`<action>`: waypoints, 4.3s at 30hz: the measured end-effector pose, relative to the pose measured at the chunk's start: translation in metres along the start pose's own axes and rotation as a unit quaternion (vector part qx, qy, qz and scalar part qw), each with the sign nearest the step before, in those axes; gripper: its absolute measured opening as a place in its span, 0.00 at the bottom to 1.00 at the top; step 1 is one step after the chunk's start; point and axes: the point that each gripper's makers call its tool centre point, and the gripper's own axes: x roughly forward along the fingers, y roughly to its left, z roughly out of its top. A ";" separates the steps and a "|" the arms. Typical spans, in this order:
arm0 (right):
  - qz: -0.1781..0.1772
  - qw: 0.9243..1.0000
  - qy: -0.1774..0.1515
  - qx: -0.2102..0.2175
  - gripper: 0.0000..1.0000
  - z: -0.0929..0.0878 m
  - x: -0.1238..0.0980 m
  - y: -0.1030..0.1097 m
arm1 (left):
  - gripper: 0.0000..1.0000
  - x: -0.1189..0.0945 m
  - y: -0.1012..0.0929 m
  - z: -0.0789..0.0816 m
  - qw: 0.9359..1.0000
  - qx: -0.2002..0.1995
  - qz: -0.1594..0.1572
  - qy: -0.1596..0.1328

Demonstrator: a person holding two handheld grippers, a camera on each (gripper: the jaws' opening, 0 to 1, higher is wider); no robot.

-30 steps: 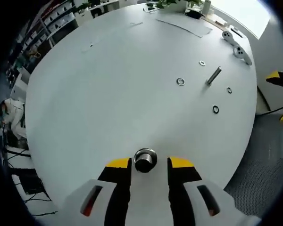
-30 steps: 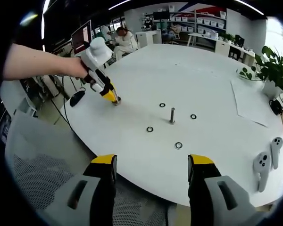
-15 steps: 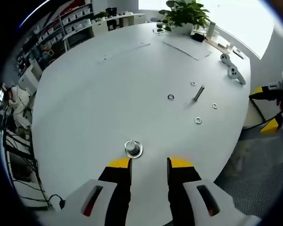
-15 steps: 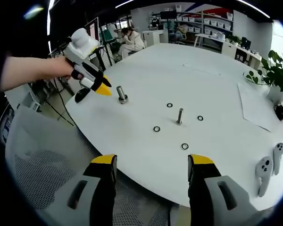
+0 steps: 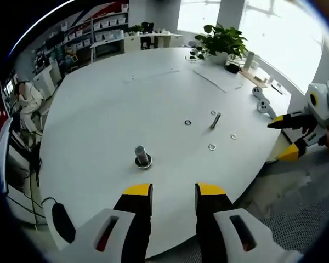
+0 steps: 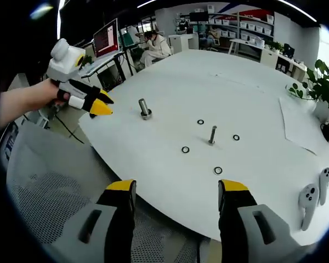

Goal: Place the washer onto the threaded stud by aligning its center hole with the stud, sliding it down to the base, and recovering from edge contact or off-axis alignment until the washer reaches the visible bottom stop.

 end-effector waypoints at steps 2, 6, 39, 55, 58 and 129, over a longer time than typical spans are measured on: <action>0.003 1.000 0.000 -0.003 0.63 0.000 0.000 0.003 | 0.29 -0.006 0.000 -0.003 1.000 -0.007 0.001 -0.009; 0.003 1.000 0.001 -0.011 0.63 0.000 0.000 0.003 | 0.29 -0.016 -0.002 -0.004 0.999 -0.015 0.007 -0.028; -0.008 1.000 0.008 -0.007 0.63 -0.003 0.001 -0.001 | 0.32 -0.029 -0.013 0.018 0.992 0.018 0.000 -0.129; -0.025 0.999 -0.002 0.042 0.64 -0.005 0.003 -0.012 | 0.35 -0.031 -0.026 0.019 0.990 0.016 -0.028 -0.135; -0.028 0.999 -0.006 0.044 0.64 -0.004 0.003 -0.013 | 0.35 -0.031 -0.026 0.019 0.990 0.007 -0.033 -0.135; -0.068 0.997 0.026 -0.029 0.65 -0.012 0.011 -0.025 | 0.43 -0.025 -0.046 0.009 0.992 0.056 -0.045 -0.107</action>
